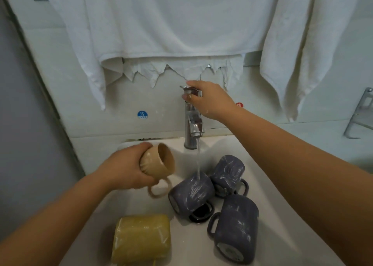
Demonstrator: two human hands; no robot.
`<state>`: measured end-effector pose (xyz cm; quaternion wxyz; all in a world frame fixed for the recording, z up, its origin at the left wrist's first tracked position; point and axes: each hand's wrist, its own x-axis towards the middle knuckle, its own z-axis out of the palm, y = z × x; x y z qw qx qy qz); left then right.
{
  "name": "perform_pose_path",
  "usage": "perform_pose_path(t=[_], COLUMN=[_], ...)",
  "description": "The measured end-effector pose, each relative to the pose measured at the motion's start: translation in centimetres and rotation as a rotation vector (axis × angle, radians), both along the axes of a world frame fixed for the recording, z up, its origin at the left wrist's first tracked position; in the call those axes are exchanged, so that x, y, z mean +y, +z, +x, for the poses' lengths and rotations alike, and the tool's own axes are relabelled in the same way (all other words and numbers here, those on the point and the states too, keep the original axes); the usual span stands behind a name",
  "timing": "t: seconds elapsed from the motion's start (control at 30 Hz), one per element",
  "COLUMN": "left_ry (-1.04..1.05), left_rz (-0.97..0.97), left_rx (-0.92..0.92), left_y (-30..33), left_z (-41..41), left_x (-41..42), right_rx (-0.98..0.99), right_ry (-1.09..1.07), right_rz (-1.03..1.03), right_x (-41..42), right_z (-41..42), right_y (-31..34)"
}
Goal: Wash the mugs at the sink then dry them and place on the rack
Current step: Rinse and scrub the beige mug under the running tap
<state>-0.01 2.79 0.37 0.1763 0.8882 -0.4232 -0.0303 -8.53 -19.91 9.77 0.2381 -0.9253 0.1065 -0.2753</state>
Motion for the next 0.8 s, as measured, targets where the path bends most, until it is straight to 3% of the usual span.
perform_pose_path(t=[0.1,0.2,0.33,0.5,0.63,0.8], left_ry=[0.017,0.115,0.250,0.322,0.350,0.329], left_rz=[-0.323,-0.406,-0.344,-0.339,-0.394,-0.527], left_rx=[0.332,0.702,1.083,1.069,0.975,1.066], left_y=[1.1,0.6,-1.0,-1.9,-1.6,-2.7], left_z=[-2.6,-5.1,-6.4,-6.6,-6.9,-7.2], left_x=[-1.6,-4.4,-6.7,-7.6,-8.4,-8.8], right_rx=[-0.140,-0.256,0.020,0.183,0.185,0.100], right_ry=[-0.056,-0.167,-0.154,0.038,0.118,0.090], right_rz=[0.188,0.516,0.894,1.156,1.125,1.158], right_x=[0.4,0.6,1.3,1.7,1.3,0.6], right_z=[-1.5,-3.5,-6.2,-6.8,-5.8,-5.8], right_y=[-1.4,-4.2,-7.9,-9.7,-10.6,-11.8])
